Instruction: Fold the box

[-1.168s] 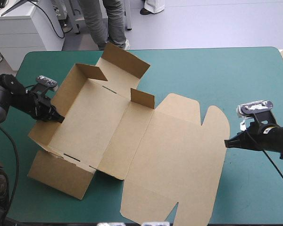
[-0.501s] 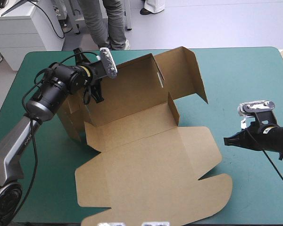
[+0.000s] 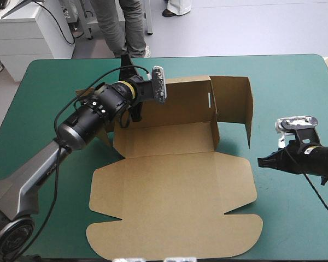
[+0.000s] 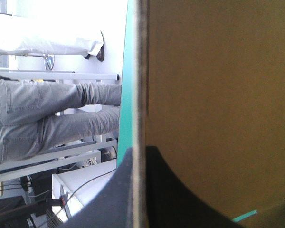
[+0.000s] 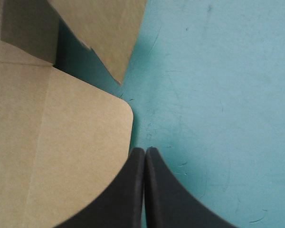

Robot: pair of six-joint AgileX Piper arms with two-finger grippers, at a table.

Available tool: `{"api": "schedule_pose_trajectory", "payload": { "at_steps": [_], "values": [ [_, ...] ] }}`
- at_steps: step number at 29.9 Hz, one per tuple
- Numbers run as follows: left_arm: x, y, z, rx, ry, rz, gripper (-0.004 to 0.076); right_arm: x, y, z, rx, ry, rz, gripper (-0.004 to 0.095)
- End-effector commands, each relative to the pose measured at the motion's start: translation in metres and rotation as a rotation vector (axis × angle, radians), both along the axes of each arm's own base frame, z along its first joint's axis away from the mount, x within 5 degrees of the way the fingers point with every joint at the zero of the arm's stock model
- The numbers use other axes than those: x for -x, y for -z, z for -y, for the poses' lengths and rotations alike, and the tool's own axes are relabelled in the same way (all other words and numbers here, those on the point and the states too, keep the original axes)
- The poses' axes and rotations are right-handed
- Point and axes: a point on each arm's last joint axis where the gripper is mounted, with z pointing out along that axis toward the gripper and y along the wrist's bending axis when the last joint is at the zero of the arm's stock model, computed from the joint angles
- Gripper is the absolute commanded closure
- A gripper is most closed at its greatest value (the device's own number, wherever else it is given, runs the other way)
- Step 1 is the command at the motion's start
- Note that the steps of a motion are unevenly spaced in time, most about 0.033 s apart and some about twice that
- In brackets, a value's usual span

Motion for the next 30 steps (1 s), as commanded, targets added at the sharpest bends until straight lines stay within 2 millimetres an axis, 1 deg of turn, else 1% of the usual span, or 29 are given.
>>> {"api": "schedule_pose_trajectory", "payload": {
  "at_steps": [1, 6, 9, 11, 13, 22, 25, 30],
  "values": [
    [0.014, -0.025, 0.016, 0.032, 0.068, 0.127, 0.0731, -0.001, -0.013, 0.000, -0.008, 0.014, 0.083, 0.0928],
    [0.020, -0.014, 0.041, -0.015, 0.087, 0.153, 0.0732, -0.001, -0.016, 0.000, -0.012, 0.014, 0.092, 0.0927],
    [0.027, -0.011, 0.054, -0.035, 0.098, 0.214, 0.0732, -0.001, -0.018, 0.000, -0.018, 0.014, 0.100, 0.0927],
    [0.033, -0.008, 0.063, -0.031, 0.101, 0.266, 0.0732, -0.002, -0.023, -0.001, -0.026, 0.014, 0.115, 0.0927],
    [0.037, -0.005, 0.067, -0.010, 0.089, 0.289, 0.0732, -0.002, -0.029, -0.002, -0.040, 0.015, 0.134, 0.0927],
    [0.045, 0.031, 0.070, -0.026, 0.056, 0.331, 0.0732, -0.003, -0.059, -0.006, -0.100, 0.008, 0.218, 0.0927],
    [0.047, 0.042, 0.070, -0.044, 0.063, 0.349, 0.0732, -0.003, -0.061, -0.007, -0.120, 0.010, 0.228, 0.0927],
    [0.047, 0.052, 0.069, -0.040, 0.064, 0.382, 0.0732, -0.004, -0.061, -0.007, -0.123, 0.012, 0.232, 0.0927]
  ]
}}
